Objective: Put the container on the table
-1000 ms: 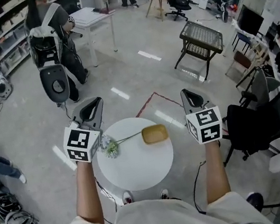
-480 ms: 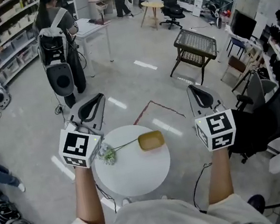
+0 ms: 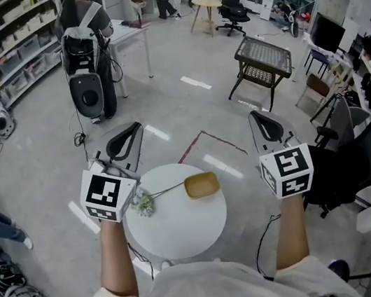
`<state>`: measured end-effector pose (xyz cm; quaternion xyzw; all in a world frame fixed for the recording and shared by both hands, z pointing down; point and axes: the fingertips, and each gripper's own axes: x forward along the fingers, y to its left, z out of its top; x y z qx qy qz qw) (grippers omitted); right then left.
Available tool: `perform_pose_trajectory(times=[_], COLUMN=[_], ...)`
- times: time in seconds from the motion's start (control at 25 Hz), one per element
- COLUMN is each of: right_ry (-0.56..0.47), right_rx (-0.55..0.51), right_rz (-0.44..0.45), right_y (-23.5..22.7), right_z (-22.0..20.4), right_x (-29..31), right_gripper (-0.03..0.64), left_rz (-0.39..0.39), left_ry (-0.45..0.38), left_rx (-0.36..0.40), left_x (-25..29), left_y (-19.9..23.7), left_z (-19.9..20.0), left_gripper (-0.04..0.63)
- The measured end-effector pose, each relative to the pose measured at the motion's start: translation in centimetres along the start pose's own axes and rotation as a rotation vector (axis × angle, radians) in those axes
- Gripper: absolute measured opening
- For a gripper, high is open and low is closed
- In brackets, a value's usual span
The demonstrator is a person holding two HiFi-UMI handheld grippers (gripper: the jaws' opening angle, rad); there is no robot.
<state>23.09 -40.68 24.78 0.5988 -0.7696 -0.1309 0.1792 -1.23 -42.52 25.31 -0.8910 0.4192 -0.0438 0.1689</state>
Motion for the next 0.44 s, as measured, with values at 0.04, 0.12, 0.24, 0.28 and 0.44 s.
perform_pose_trajectory(times=[0.04, 0.12, 0.24, 0.28, 0.44], right_ry=[0.003, 0.009, 0.016, 0.018, 0.025], right_rx=[0.0, 0.001, 0.002, 0.002, 0.004], right_rz=[0.001, 0.003, 0.006, 0.007, 0.01], right_y=[0.1, 0.3, 0.5, 0.4, 0.2], right_z=[0.0, -0.1, -0.4, -0.5, -1.0], right_x=[0.2, 0.6, 1.0, 1.0, 1.0], right_gripper=[0.012, 0.012, 0.012, 0.012, 0.012], left_rz=[0.0, 0.0, -0.004, -0.005, -0.007], left_ry=[0.002, 0.006, 0.011, 0.012, 0.015], left_rx=[-0.001, -0.006, -0.013, -0.014, -0.019], left_x=[0.0, 0.0, 0.3, 0.4, 0.7], left_y=[0.2, 0.5, 0.6, 0.5, 0.1], left_z=[-0.2, -0.5, -0.9, -1.0, -1.3], left_gripper=[0.02, 0.02, 0.02, 0.02, 0.02])
